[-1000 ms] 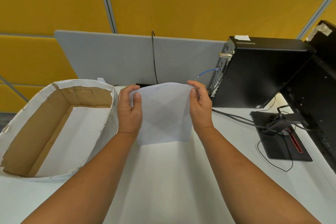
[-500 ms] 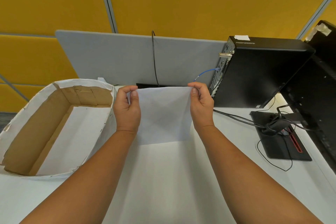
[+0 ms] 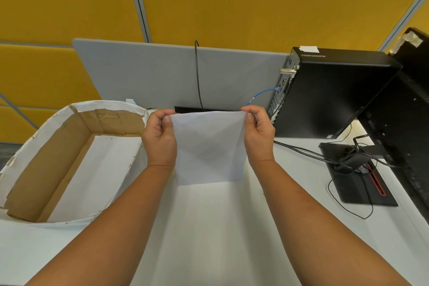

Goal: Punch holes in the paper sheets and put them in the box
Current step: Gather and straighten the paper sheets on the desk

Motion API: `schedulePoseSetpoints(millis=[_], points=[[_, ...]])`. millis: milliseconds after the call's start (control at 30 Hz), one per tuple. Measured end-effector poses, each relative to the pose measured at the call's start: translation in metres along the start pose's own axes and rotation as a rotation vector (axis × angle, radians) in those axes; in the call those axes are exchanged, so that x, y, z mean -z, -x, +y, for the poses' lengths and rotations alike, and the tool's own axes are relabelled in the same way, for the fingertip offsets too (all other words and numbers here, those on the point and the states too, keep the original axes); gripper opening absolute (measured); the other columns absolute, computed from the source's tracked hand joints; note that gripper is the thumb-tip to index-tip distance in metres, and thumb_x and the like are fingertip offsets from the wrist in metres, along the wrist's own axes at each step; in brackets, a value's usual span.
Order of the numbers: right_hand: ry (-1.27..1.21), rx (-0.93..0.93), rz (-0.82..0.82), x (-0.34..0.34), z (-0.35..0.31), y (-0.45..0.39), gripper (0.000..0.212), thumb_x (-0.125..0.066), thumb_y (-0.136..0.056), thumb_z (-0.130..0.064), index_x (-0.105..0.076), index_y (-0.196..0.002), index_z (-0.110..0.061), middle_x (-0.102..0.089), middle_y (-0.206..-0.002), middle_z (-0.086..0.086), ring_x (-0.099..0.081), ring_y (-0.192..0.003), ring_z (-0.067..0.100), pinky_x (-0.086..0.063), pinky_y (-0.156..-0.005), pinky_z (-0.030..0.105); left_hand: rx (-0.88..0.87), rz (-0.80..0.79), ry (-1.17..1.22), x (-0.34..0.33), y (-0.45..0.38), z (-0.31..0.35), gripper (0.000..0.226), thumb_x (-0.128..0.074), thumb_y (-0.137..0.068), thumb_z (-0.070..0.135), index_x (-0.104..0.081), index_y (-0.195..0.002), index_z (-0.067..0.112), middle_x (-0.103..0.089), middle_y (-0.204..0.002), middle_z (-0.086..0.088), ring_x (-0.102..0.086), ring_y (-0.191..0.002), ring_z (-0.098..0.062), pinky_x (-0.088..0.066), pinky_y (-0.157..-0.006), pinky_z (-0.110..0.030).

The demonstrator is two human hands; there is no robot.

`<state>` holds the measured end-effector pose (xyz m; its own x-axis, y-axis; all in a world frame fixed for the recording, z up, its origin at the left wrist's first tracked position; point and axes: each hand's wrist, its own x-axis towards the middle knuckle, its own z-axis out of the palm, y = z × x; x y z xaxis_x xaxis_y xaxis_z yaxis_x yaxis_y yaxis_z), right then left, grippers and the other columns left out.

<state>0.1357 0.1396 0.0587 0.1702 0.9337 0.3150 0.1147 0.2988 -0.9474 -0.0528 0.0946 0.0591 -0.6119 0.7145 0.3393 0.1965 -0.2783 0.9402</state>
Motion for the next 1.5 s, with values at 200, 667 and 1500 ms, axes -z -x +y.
schedulePoseSetpoints(millis=[200,667,1500], points=[[-0.021,-0.03,0.001,0.002,-0.001,0.0,0.032,-0.044,-0.101,-0.012,-0.061,-0.094,-0.038,-0.062,-0.088,-0.015,-0.055,-0.081,0.005,-0.045,-0.074,0.016,-0.014,-0.114,0.016,0.003,0.002,-0.01,0.024,-0.053,-0.093,0.016,-0.053,-0.116,0.023,-0.049,-0.087,0.004,-0.046,-0.076,-0.009,-0.042,-0.074,-0.024],[-0.02,0.01,-0.044,0.003,0.007,-0.001,0.027,-0.043,-0.099,-0.019,-0.064,-0.105,-0.036,-0.065,-0.106,-0.003,-0.059,-0.1,0.015,-0.049,-0.093,0.04,-0.057,-0.127,-0.052,0.001,0.003,-0.013,0.024,-0.05,-0.096,0.021,-0.056,-0.112,0.039,-0.058,-0.113,0.001,-0.055,-0.111,-0.028,-0.043,-0.101,-0.054],[-0.037,-0.277,-0.104,0.012,0.017,-0.002,0.022,-0.051,-0.096,-0.013,-0.059,-0.113,-0.026,-0.068,-0.109,0.002,-0.065,-0.097,0.019,-0.055,-0.081,0.034,0.262,-0.256,-0.046,0.005,0.007,-0.025,0.016,-0.056,-0.087,0.033,-0.056,-0.102,0.036,-0.069,-0.105,0.006,-0.067,-0.096,-0.015,-0.053,-0.091,-0.048]])
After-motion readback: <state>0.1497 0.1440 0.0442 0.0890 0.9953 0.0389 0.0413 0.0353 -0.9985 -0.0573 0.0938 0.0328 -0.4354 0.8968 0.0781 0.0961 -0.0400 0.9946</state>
